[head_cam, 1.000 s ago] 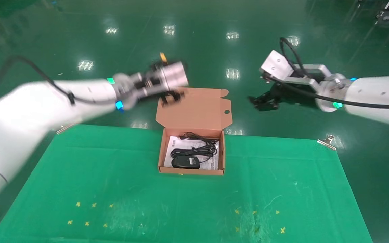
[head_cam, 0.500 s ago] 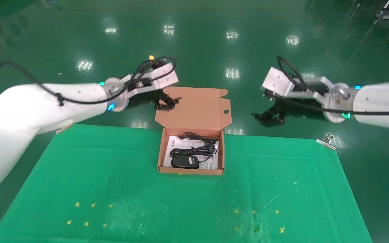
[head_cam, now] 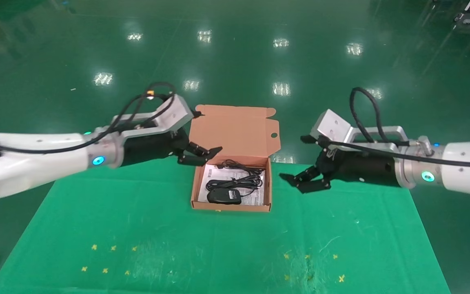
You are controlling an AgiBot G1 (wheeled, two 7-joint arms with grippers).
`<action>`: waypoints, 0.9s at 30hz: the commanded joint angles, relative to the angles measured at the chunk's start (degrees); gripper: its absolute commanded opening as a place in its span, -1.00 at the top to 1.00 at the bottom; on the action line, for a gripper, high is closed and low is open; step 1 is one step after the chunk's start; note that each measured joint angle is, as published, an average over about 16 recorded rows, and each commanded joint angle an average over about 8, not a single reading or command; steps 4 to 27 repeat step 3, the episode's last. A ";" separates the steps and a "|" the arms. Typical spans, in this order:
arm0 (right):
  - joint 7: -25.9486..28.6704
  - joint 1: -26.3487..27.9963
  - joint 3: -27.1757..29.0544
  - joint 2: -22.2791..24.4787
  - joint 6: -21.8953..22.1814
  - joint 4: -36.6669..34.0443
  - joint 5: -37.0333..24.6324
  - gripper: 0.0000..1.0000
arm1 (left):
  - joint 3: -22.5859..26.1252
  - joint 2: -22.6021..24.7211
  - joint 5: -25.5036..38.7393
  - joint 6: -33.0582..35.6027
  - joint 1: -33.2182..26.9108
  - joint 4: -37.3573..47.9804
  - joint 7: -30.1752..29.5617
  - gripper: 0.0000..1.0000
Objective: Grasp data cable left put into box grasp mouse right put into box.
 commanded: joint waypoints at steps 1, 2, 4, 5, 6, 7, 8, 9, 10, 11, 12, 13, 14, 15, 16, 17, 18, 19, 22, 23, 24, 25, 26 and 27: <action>-1.18 -2.49 3.25 0.92 -3.01 0.94 3.20 -1.00 | -2.21 -2.42 -3.25 3.49 2.11 -2.38 -0.62 -1.00; -1.34 -2.83 3.70 1.05 -3.43 1.07 3.64 -1.00 | -2.52 -2.75 -3.70 3.98 2.40 -2.71 -0.71 -1.00; -1.51 -3.19 4.17 1.18 -3.86 1.20 4.10 -1.00 | -2.83 -3.10 -4.16 4.47 2.71 -3.05 -0.80 -1.00; -1.51 -3.19 4.17 1.18 -3.86 1.20 4.10 -1.00 | -2.83 -3.10 -4.16 4.47 2.71 -3.05 -0.80 -1.00; -1.51 -3.19 4.17 1.18 -3.86 1.20 4.10 -1.00 | -2.83 -3.10 -4.16 4.47 2.71 -3.05 -0.80 -1.00; -1.51 -3.19 4.17 1.18 -3.86 1.20 4.10 -1.00 | -2.83 -3.10 -4.16 4.47 2.71 -3.05 -0.80 -1.00; -1.51 -3.19 4.17 1.18 -3.86 1.20 4.10 -1.00 | -2.83 -3.10 -4.16 4.47 2.71 -3.05 -0.80 -1.00; -1.51 -3.19 4.17 1.18 -3.86 1.20 4.10 -1.00 | -2.83 -3.10 -4.16 4.47 2.71 -3.05 -0.80 -1.00; -1.51 -3.19 4.17 1.18 -3.86 1.20 4.10 -1.00 | -2.83 -3.10 -4.16 4.47 2.71 -3.05 -0.80 -1.00; -1.51 -3.19 4.17 1.18 -3.86 1.20 4.10 -1.00 | -2.83 -3.10 -4.16 4.47 2.71 -3.05 -0.80 -1.00; -1.51 -3.19 4.17 1.18 -3.86 1.20 4.10 -1.00 | -2.83 -3.10 -4.16 4.47 2.71 -3.05 -0.80 -1.00; -1.51 -3.19 4.17 1.18 -3.86 1.20 4.10 -1.00 | -2.83 -3.10 -4.16 4.47 2.71 -3.05 -0.80 -1.00; -1.51 -3.19 4.17 1.18 -3.86 1.20 4.10 -1.00 | -2.83 -3.10 -4.16 4.47 2.71 -3.05 -0.80 -1.00; -1.51 -3.19 4.17 1.18 -3.86 1.20 4.10 -1.00 | -2.83 -3.10 -4.16 4.47 2.71 -3.05 -0.80 -1.00; -1.51 -3.19 4.17 1.18 -3.86 1.20 4.10 -1.00 | -2.83 -3.10 -4.16 4.47 2.71 -3.05 -0.80 -1.00; -1.51 -3.19 4.17 1.18 -3.86 1.20 4.10 -1.00 | -2.83 -3.10 -4.16 4.47 2.71 -3.05 -0.80 -1.00; -1.51 -3.19 4.17 1.18 -3.86 1.20 4.10 -1.00 | -2.83 -3.10 -4.16 4.47 2.71 -3.05 -0.80 -1.00; -1.51 -3.19 4.17 1.18 -3.86 1.20 4.10 -1.00 | -2.83 -3.10 -4.16 4.47 2.71 -3.05 -0.80 -1.00; -1.51 -3.19 4.17 1.18 -3.86 1.20 4.10 -1.00 | -2.83 -3.10 -4.16 4.47 2.71 -3.05 -0.80 -1.00; -1.51 -3.19 4.17 1.18 -3.86 1.20 4.10 -1.00 | -2.83 -3.10 -4.16 4.47 2.71 -3.05 -0.80 -1.00; -1.51 -3.19 4.17 1.18 -3.86 1.20 4.10 -1.00 | -2.83 -3.10 -4.16 4.47 2.71 -3.05 -0.80 -1.00; -1.51 -3.19 4.17 1.18 -3.86 1.20 4.10 -1.00 | -2.83 -3.10 -4.16 4.47 2.71 -3.05 -0.80 -1.00; -1.51 -3.19 4.17 1.18 -3.86 1.20 4.10 -1.00 | -2.83 -3.10 -4.16 4.47 2.71 -3.05 -0.80 -1.00; -1.51 -3.19 4.17 1.18 -3.86 1.20 4.10 -1.00 | -2.83 -3.10 -4.16 4.47 2.71 -3.05 -0.80 -1.00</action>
